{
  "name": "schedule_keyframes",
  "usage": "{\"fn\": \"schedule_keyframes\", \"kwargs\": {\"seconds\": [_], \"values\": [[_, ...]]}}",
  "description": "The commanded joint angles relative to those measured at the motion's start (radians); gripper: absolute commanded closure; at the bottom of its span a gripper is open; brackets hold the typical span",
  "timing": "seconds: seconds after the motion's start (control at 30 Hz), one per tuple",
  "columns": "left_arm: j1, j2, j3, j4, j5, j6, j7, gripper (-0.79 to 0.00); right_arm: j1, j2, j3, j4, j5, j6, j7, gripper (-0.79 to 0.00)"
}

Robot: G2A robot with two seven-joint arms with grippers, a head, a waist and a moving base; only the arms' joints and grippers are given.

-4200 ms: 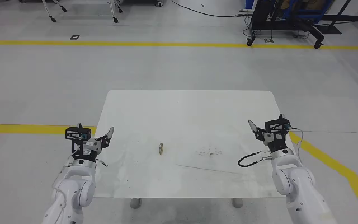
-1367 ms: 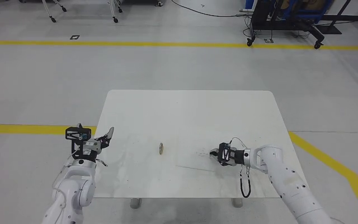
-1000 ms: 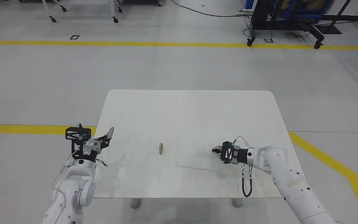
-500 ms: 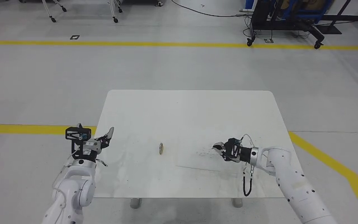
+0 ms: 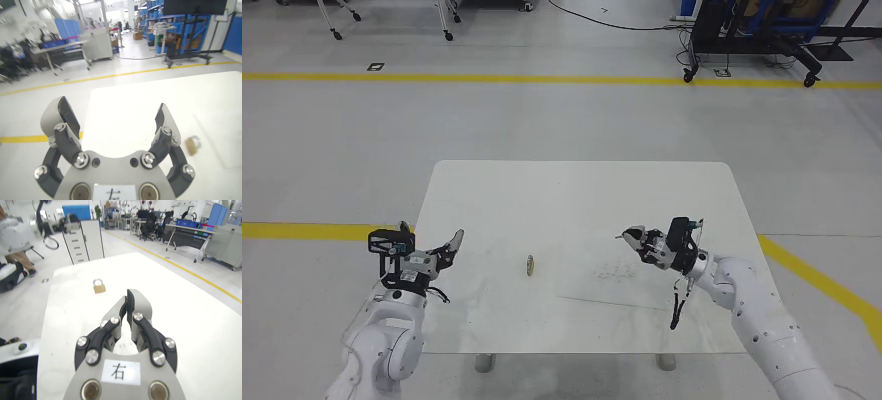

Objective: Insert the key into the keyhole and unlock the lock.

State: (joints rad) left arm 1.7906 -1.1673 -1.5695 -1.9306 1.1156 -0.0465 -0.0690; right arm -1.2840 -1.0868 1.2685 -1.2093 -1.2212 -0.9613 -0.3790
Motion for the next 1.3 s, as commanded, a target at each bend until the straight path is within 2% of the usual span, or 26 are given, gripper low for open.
{"fn": "schedule_keyframes", "kwargs": {"seconds": [0.0,0.3,0.43,0.5,0.6,0.77,0.87,1.0,1.1,1.27], "values": [[-0.001,0.0,-0.001,0.001,-0.077,0.009,0.011,-0.785,0.002,0.0,0.008,0.011,0.038,-0.012,-0.007,0.0],[0.011,0.0,-0.005,0.003,-0.091,0.004,0.023,-0.785,0.002,0.0,0.008,0.011,0.038,-0.012,-0.007,0.0],[0.03,-0.015,0.013,0.039,-0.38,-0.066,0.084,-0.785,-0.01,-0.005,-0.005,0.005,0.088,-0.016,-0.028,0.0],[0.0,-0.021,0.055,0.063,-0.472,-0.116,0.07,-0.785,-0.008,-0.016,-0.04,0.012,0.165,-0.051,-0.042,0.0],[-0.057,-0.033,0.138,0.099,-0.627,-0.196,0.028,-0.785,0.021,-0.03,-0.125,0.014,0.271,-0.051,-0.042,0.0],[-0.175,-0.051,0.258,0.185,-0.903,-0.288,-0.113,-0.785,0.065,-0.033,-0.217,-0.008,0.411,-0.051,-0.064,0.0],[-0.237,-0.059,0.298,0.241,-1.089,-0.332,-0.199,-0.785,0.069,-0.025,-0.248,-0.038,0.473,-0.051,-0.085,0.0],[-0.301,-0.064,0.32,0.309,-1.337,-0.343,-0.363,-0.785,0.064,-0.012,-0.303,-0.089,0.581,-0.051,-0.097,0.0],[-0.322,-0.064,0.311,0.349,-1.39,-0.281,-0.38,-0.785,0.073,-0.002,-0.332,-0.104,0.634,-0.051,-0.079,0.0],[-0.322,-0.064,0.311,0.349,-1.39,-0.281,-0.38,-0.785,0.073,-0.002,-0.332,-0.104,0.634,-0.051,-0.079,0.0]]}}
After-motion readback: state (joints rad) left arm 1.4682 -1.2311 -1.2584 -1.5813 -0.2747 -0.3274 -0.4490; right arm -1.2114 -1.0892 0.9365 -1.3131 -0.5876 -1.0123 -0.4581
